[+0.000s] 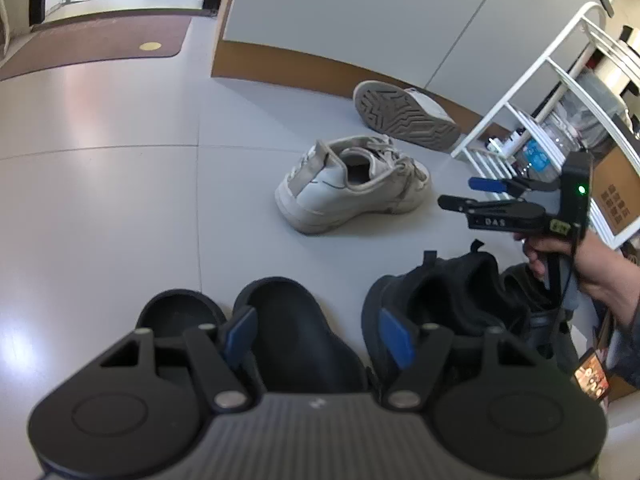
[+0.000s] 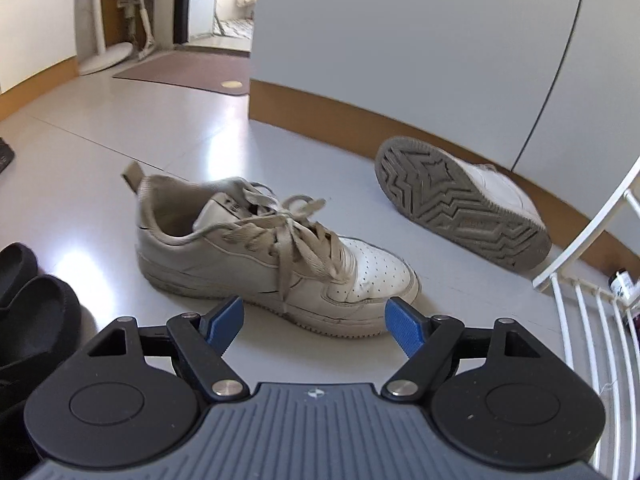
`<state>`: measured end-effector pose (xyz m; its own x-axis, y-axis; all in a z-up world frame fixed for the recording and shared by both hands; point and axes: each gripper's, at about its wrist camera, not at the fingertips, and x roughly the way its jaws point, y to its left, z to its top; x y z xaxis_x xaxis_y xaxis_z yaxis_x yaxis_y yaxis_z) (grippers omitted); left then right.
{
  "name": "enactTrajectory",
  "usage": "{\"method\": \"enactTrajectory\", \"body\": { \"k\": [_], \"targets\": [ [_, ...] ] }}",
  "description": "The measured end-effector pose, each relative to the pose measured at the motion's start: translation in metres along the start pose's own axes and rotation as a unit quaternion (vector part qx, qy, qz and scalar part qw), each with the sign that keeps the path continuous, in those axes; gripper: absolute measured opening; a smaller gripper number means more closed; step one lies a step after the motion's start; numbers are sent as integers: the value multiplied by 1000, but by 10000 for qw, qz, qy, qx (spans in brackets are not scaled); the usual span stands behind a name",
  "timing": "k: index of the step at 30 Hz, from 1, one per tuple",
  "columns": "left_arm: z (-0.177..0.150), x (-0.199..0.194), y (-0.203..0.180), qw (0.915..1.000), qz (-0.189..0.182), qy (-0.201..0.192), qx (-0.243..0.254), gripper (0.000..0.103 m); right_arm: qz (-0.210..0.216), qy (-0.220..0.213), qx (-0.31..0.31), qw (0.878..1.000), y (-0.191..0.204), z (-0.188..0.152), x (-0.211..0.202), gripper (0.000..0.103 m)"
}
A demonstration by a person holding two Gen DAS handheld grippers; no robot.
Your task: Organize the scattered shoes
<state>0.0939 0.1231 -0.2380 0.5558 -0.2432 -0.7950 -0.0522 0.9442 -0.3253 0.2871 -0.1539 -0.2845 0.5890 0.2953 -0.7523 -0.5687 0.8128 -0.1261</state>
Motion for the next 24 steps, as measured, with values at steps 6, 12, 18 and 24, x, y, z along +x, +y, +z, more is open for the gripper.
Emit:
{"method": "enactTrajectory", "body": {
  "k": [6,12,18,24],
  "targets": [
    [-1,0,4,10000,21,27,-17,70,-94,154,-184,9997,1,8,15,82],
    [-1,-1,8,10000,10,38,-65,71,-59,300,-713,9970,11,11,30,82],
    [0,1,9,9999,-40,95,-78,71,139,472,-539,9973,11,10,43,61],
    [-7,5,12,9995,-54,227,-190,71,179,670,-453,9966,12,10,52,25]
  ]
}}
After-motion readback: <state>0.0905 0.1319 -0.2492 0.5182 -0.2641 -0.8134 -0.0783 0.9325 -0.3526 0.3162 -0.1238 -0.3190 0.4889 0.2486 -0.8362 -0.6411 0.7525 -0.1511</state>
